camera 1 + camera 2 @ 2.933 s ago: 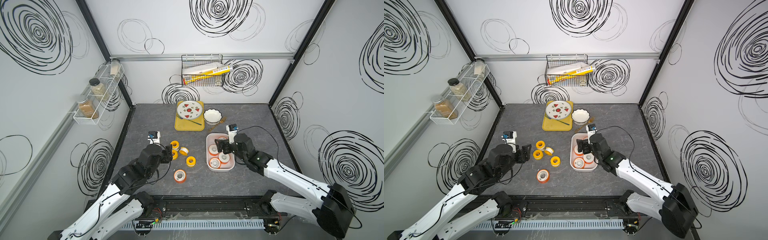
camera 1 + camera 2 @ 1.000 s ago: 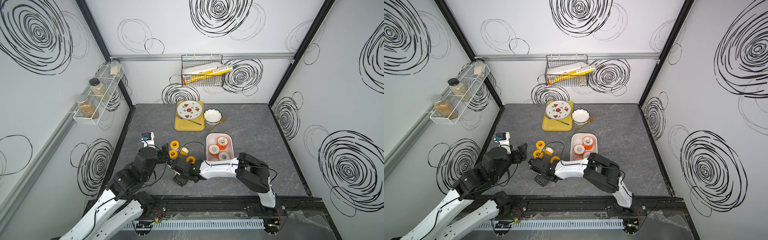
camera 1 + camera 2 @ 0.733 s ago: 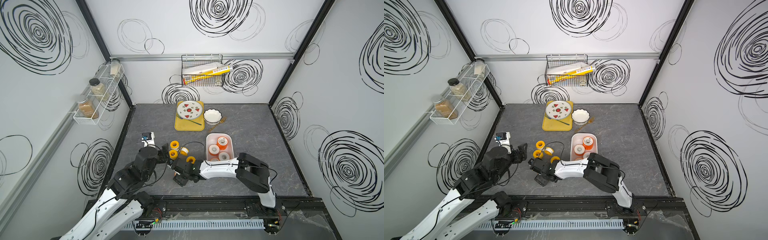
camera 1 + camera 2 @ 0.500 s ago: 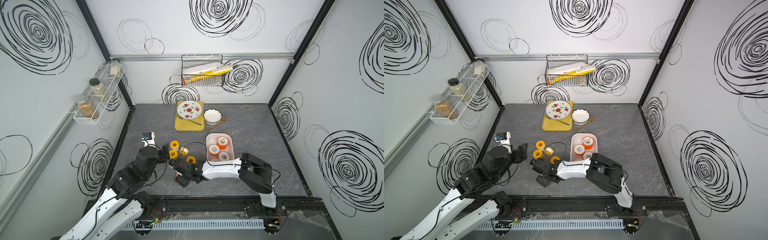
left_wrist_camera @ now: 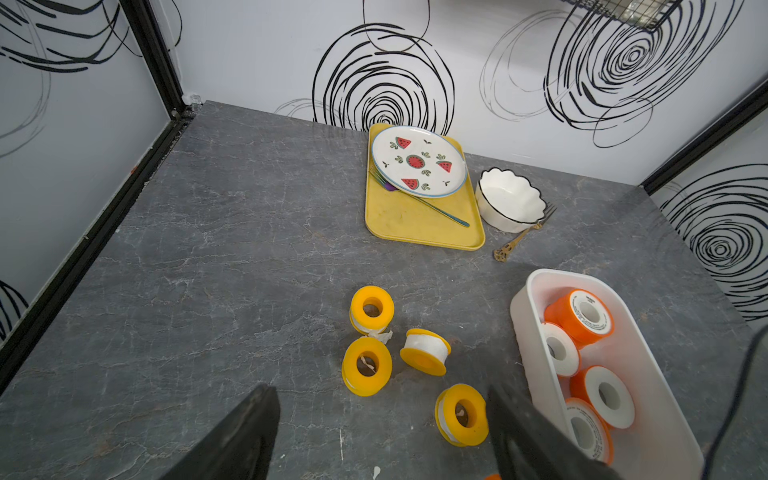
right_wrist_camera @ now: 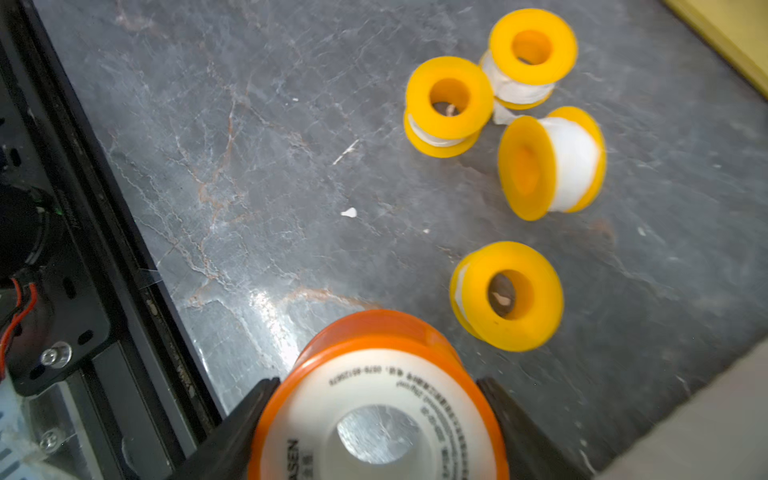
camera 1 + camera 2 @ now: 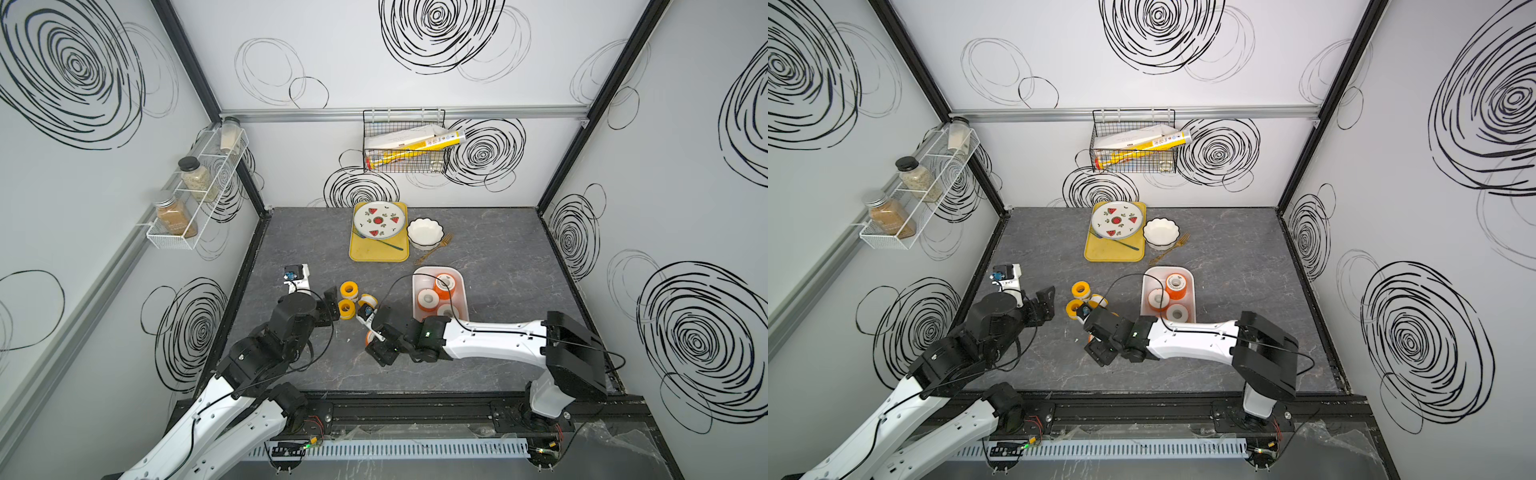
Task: Put the sealing tape into the storage box
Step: Pick up the sealing tape at the center of the board, then place the sealing tape in the storage box.
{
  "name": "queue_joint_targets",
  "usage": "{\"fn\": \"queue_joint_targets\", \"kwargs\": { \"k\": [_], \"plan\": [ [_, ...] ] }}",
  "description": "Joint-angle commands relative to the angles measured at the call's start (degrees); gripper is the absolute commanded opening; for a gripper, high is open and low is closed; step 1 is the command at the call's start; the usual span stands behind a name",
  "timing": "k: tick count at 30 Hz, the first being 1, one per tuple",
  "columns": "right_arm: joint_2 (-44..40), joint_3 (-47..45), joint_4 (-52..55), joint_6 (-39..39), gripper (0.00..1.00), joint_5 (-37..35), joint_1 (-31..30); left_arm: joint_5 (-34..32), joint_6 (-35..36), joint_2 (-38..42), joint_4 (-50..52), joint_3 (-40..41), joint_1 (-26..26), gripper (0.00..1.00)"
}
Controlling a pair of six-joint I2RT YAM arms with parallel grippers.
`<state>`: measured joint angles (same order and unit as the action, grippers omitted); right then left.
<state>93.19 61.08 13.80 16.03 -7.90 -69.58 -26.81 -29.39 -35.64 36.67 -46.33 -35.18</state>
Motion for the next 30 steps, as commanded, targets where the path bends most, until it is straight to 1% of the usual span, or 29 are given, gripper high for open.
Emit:
{"fn": "queue_joint_targets", "kwargs": {
  "k": [1,6,10,13,16,19,23,30],
  "plan": [
    [-6.07,-3.26,0.72,1.11,0.53,-1.03,4.70,0.41,-0.02,0.05,-2.21,0.62,0.37,0.85],
    [-13.89,-7.63,1.22,0.19,0.53,0.47,12.33,0.60,0.10,-0.30,-2.30,0.58,0.50,0.85],
    [-18.36,-10.80,0.64,-0.36,0.53,1.35,19.95,0.93,0.14,-0.54,-2.39,0.60,0.47,0.85],
    [-18.51,-11.59,0.78,-0.68,0.52,2.69,25.03,0.95,0.15,-0.74,-2.39,0.62,0.46,0.85],
    [-17.08,-12.16,-0.16,-0.11,0.52,2.97,28.50,0.94,0.15,-0.78,-2.39,0.59,0.54,0.85],
    [-15.40,-12.48,-2.15,0.32,0.52,4.28,30.06,0.88,0.16,-0.79,-2.39,0.58,0.46,0.85],
    [-11.61,-11.07,-2.70,0.32,0.51,4.39,30.12,0.89,0.21,-0.43,-2.39,0.71,0.40,0.85],
    [-6.26,-8.80,-3.12,-0.37,0.51,2.74,30.12,1.06,0.19,-0.90,-2.46,0.71,0.46,0.85]
  ]
}}
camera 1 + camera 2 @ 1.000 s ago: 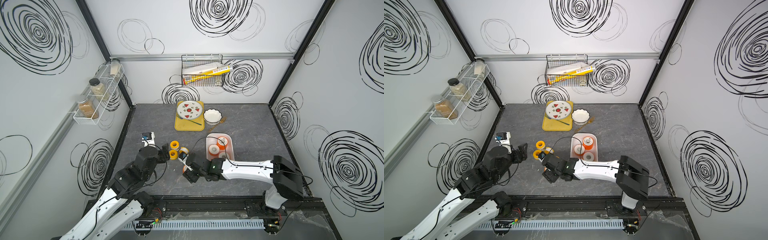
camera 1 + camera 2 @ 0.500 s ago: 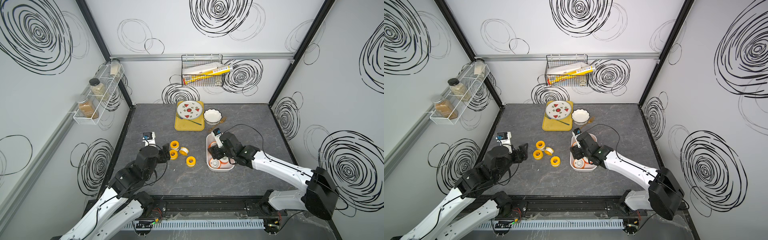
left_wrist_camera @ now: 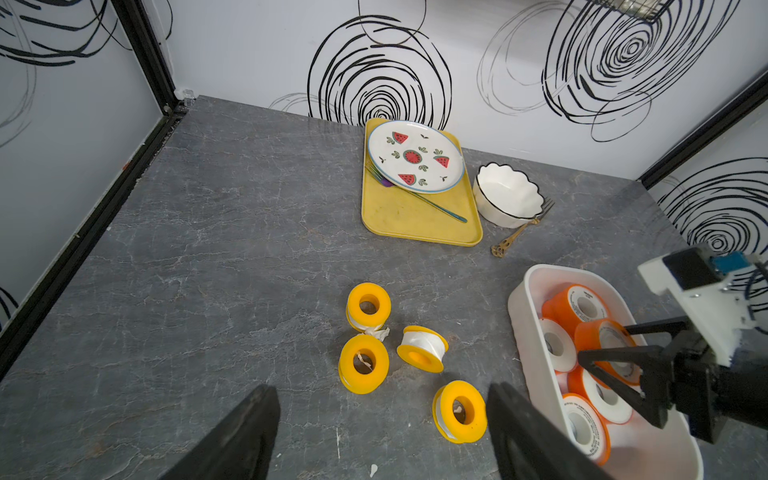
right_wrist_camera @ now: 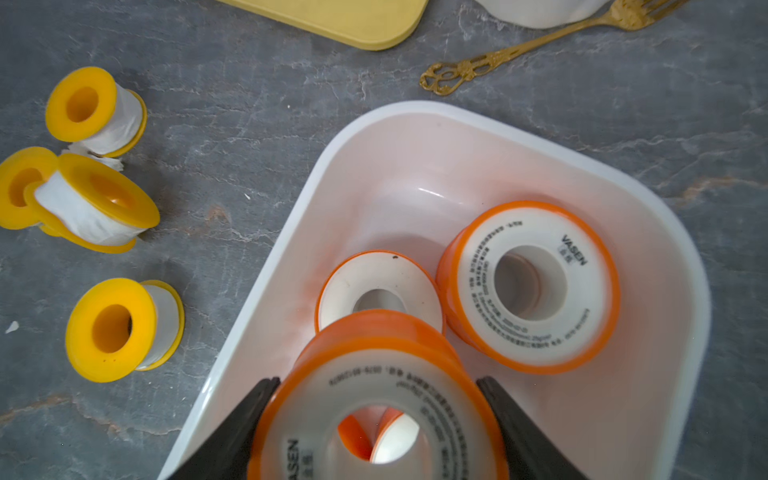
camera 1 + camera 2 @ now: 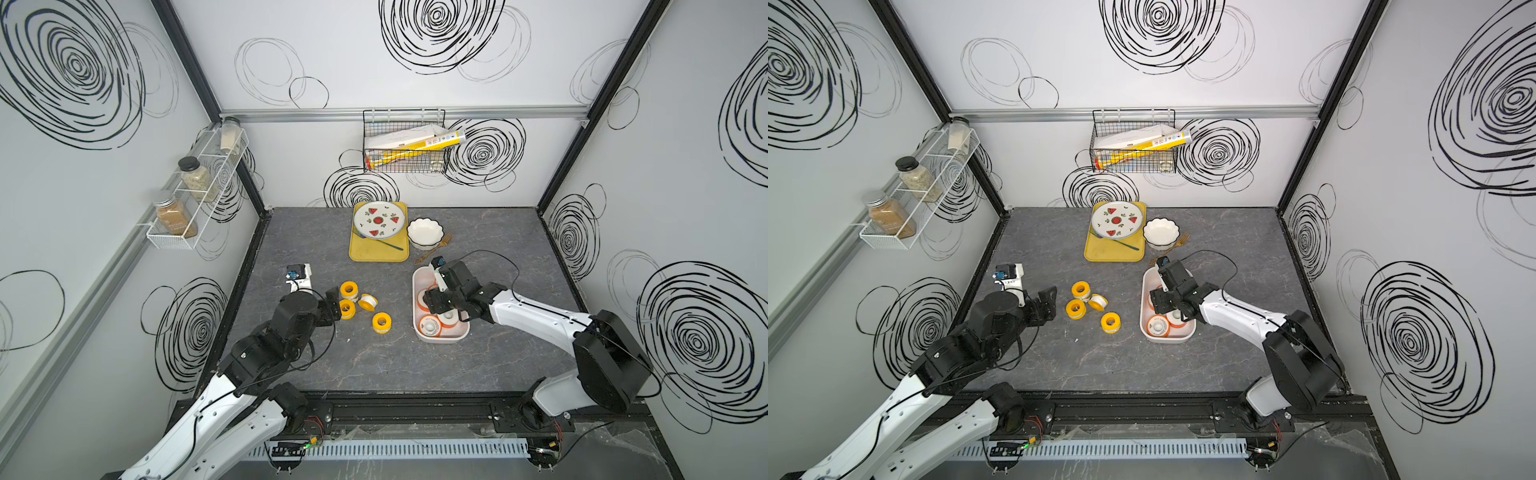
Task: Put the sealing tape into the storage box
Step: Place the sealing tape in the storage box.
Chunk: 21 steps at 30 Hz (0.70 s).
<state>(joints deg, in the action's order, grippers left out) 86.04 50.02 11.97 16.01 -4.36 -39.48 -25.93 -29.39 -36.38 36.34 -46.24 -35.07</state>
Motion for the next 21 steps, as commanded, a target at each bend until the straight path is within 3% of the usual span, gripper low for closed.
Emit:
{"fn": "queue_joint_targets", "kwargs": {
  "k": [1,13,21],
  "plan": [
    [1.28,2.36,-1.57,-0.37,0.52,-0.52,0.08,0.19,0.12,-0.08,-2.14,0.62,0.35,0.85],
    [5.69,5.56,-1.33,-0.72,0.53,0.03,0.07,0.33,0.21,-0.32,-2.14,0.62,0.31,0.85],
    [7.71,7.01,-1.06,-0.73,0.61,-0.18,0.03,0.29,0.20,-0.53,-2.21,0.64,0.33,0.85]
  ]
}}
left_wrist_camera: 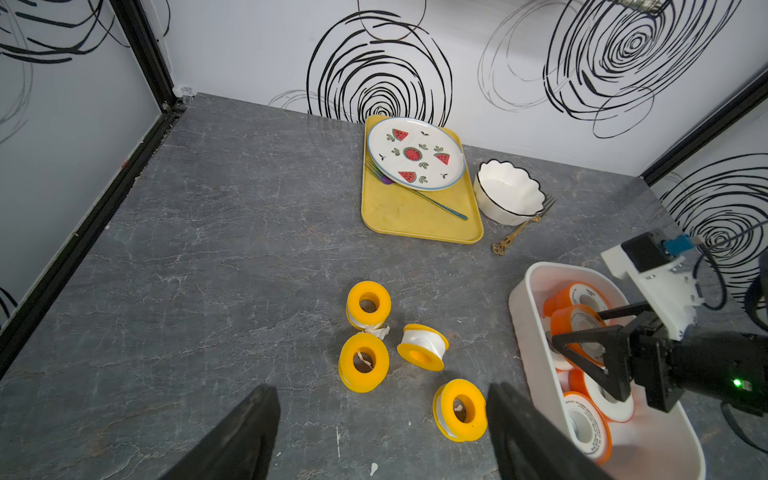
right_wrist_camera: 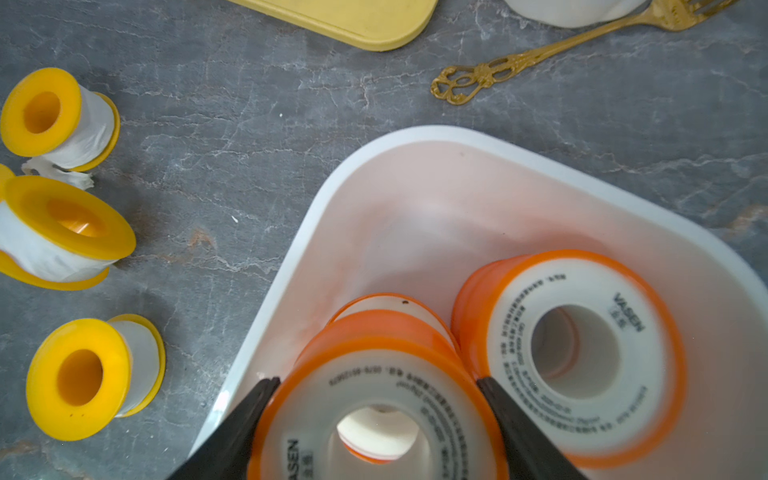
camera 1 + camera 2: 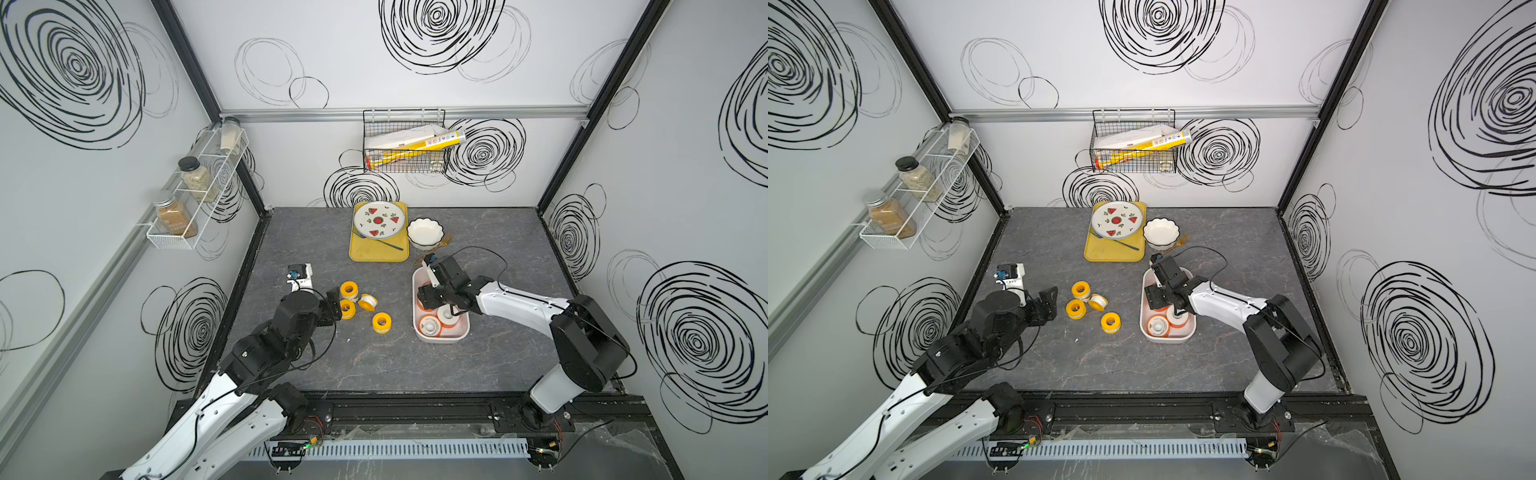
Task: Put the sealing tape into the storage box
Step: Place the sealing tape in the storage box.
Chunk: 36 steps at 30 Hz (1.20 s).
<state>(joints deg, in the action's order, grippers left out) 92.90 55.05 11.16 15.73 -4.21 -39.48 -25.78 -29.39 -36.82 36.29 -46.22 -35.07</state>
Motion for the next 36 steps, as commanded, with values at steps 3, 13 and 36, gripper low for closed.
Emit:
{"fn": "queue_joint_targets", "kwargs": {
  "k": [3,13,36],
  "plan": [
    [1.11,2.20,-0.19,-0.43,0.71,0.07,0.02,0.28,0.21,-0.10,-2.17,0.66,0.35,0.85],
    [0.41,2.38,0.48,-0.34,0.86,0.90,0.02,0.46,0.24,-0.21,-2.21,0.65,0.33,0.85],
    [-15.05,-10.30,-4.67,-0.78,0.13,6.68,0.07,0.51,0.36,-0.14,-2.20,0.62,0.35,0.85]
  ]
}}
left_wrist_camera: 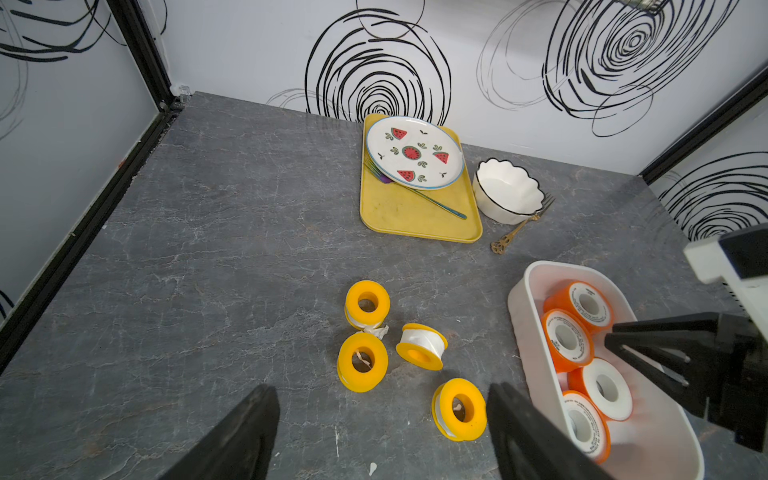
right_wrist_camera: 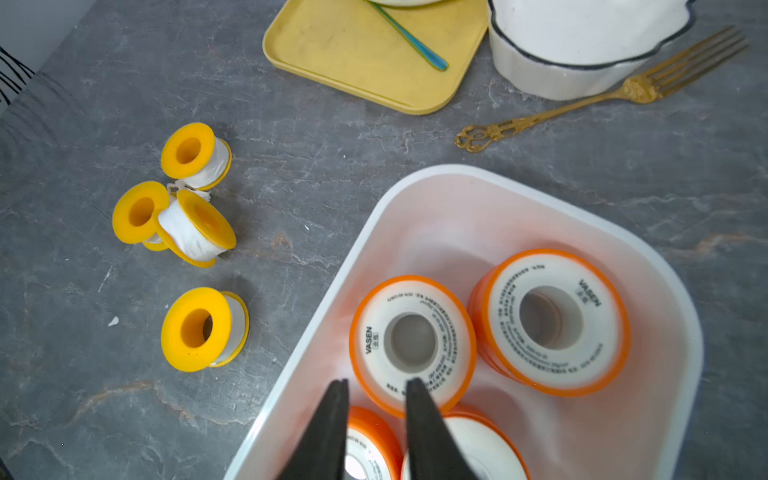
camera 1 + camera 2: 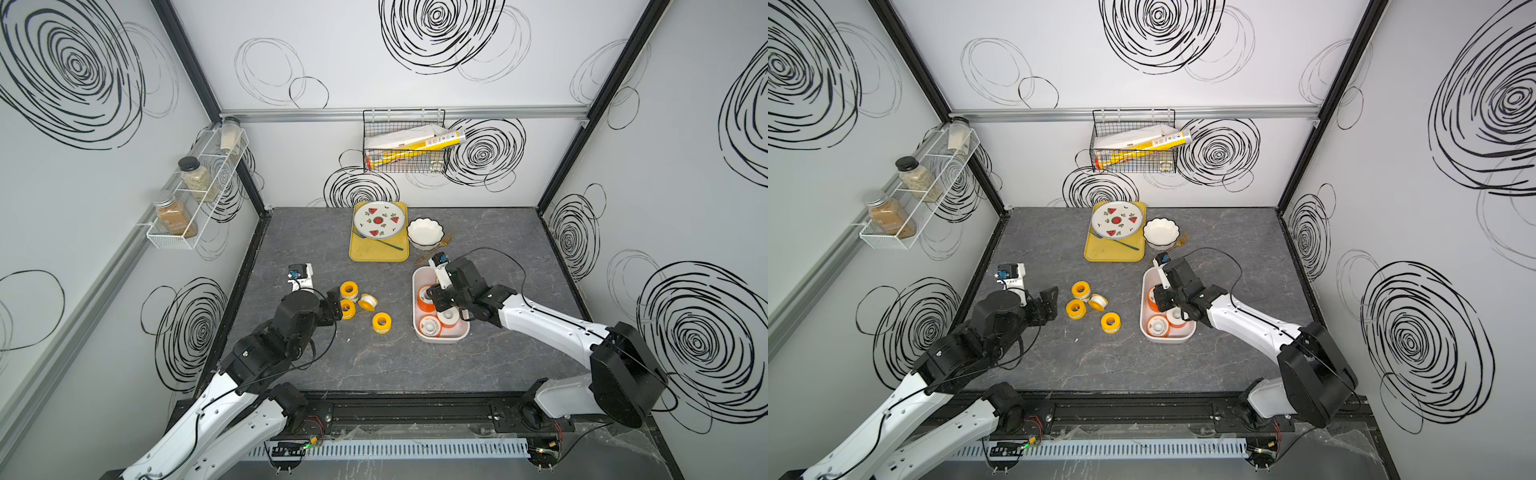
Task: Put the sealing tape into the storage box
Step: Place the sealing tape in the storage box.
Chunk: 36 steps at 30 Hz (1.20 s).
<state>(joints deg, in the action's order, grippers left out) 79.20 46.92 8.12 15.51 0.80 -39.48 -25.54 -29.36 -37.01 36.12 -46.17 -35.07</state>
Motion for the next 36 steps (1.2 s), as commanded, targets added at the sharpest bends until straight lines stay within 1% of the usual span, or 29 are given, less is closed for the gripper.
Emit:
{"fn": "queue_joint_targets", "kwargs": {
  "k": [1,4,5,9,12,29,36],
  "plan": [
    [-1.49,-2.71,-1.90,-0.63,0.09,2.38,0.07,0.23,0.36,0.10,-2.10,0.63,0.31,0.85],
    [-1.51,-4.41,-2.38,-0.81,0.01,4.54,0.02,0.28,0.36,0.05,-2.10,0.56,0.35,0.85],
    [-1.53,-4.96,-2.79,-0.92,0.00,5.32,0.04,0.27,0.33,-0.07,-2.10,0.56,0.35,0.85],
    [-0.44,-6.22,-3.24,-1.16,0.00,7.16,-0.01,0.27,0.36,0.04,-2.10,0.56,0.35,0.85],
    [0.92,-6.47,-3.18,-1.18,0.00,7.25,-0.04,0.26,0.32,0.04,-2.10,0.56,0.35,0.85],
    [6.20,-3.98,-4.04,-0.48,0.00,1.78,-0.06,0.29,0.34,-0.16,-2.10,0.64,0.36,0.85],
    [6.61,-4.02,-5.04,0.01,0.00,0.65,0.00,0.41,0.45,-0.43,-2.19,0.60,0.35,0.85]
  ]
}}
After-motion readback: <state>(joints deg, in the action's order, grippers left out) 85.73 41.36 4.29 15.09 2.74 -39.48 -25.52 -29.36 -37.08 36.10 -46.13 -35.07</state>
